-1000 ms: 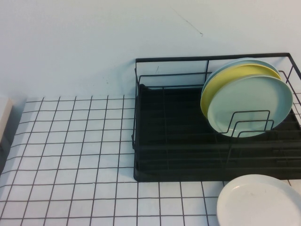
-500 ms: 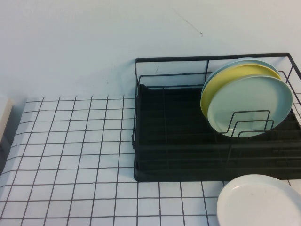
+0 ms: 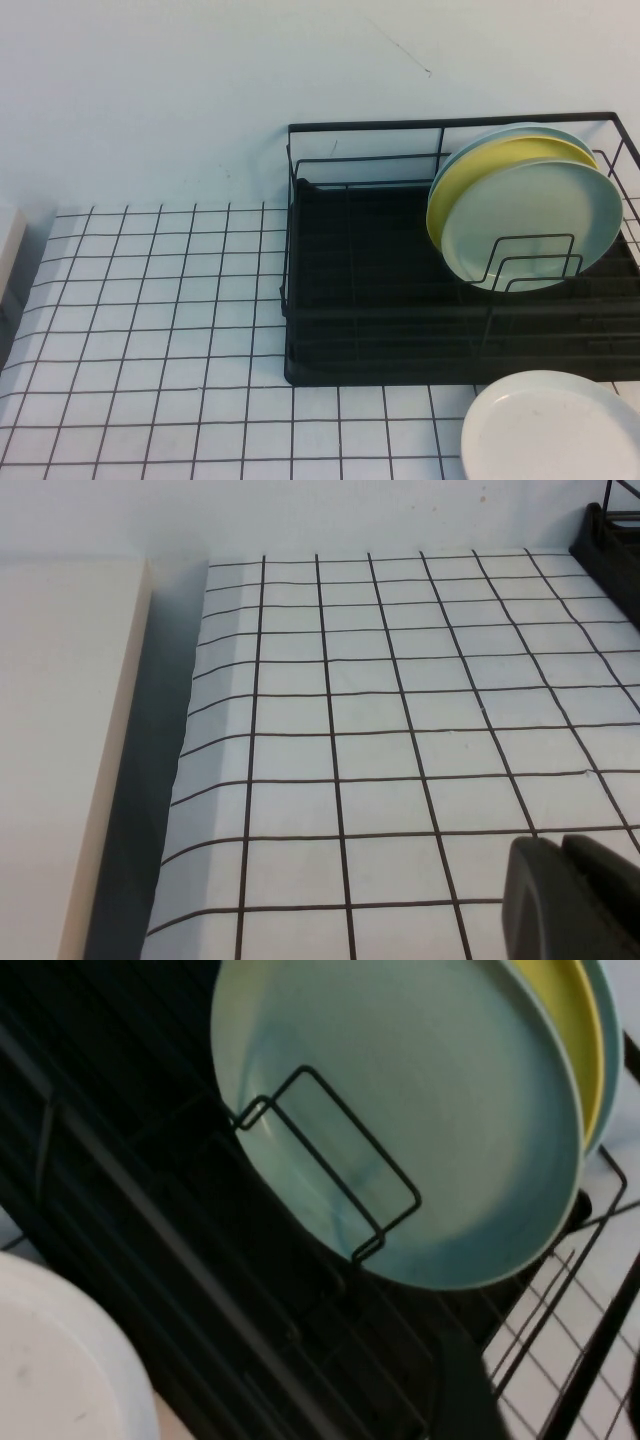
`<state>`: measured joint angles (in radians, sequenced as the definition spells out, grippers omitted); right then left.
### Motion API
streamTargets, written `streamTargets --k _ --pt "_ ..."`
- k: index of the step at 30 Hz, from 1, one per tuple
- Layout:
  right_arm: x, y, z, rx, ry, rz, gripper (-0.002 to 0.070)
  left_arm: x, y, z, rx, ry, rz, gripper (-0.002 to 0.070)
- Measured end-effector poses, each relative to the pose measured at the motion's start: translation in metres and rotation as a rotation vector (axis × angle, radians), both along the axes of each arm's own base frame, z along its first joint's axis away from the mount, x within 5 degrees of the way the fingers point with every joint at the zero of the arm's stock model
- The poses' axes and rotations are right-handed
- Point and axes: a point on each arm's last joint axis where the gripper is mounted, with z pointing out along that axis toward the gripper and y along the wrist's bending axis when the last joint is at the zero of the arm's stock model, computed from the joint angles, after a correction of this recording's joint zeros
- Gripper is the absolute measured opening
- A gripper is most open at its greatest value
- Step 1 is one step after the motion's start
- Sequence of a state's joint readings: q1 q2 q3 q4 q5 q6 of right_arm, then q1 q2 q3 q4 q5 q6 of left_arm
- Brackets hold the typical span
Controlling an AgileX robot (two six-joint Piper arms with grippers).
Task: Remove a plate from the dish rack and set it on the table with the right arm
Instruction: Grasp the plate from the shelf
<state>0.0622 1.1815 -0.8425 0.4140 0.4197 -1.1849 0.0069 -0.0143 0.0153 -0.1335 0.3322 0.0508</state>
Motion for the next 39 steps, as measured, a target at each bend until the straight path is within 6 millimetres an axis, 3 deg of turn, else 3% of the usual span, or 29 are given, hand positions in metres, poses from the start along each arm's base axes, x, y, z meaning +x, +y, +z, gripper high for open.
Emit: streamTargets --k 3,6,15,24,26,29,32,34,39 --pt "0.022 0.008 -0.007 -0.042 -0.011 0.053 0.0424 0.000 0.000 0.000 0.000 0.000 0.000 -0.0003" --pt "0.041 0.010 -0.012 -0.082 -0.023 0.077 0.0466 0.000 0.000 0.000 0.000 0.000 0.000 -0.0003" --pt "0.092 0.013 -0.036 -0.135 0.001 0.097 0.0473 0.000 0.000 0.000 0.000 0.000 0.000 -0.0003" --pt "0.125 0.013 -0.058 -0.152 -0.006 0.065 0.0433 0.000 0.000 0.000 0.000 0.000 0.000 -0.0003" --pt "0.131 0.013 -0.061 -0.153 -0.006 0.063 0.0412 0.000 0.000 0.000 0.000 0.000 0.000 -0.0003" --pt "0.135 0.014 -0.063 -0.154 -0.007 0.061 0.0318 0.000 0.000 0.000 0.000 0.000 0.000 -0.0003" --pt "0.136 0.014 -0.061 -0.152 -0.017 0.058 0.0131 0.000 0.000 0.000 0.000 0.000 0.000 -0.0003" --pt "0.137 0.014 -0.061 -0.153 -0.019 0.056 0.0055 0.000 0.000 0.000 0.000 0.000 0.000 -0.0003" --pt "0.135 0.014 -0.059 -0.144 -0.011 0.060 0.0033 0.000 0.000 0.000 0.000 0.000 0.000 -0.0003"
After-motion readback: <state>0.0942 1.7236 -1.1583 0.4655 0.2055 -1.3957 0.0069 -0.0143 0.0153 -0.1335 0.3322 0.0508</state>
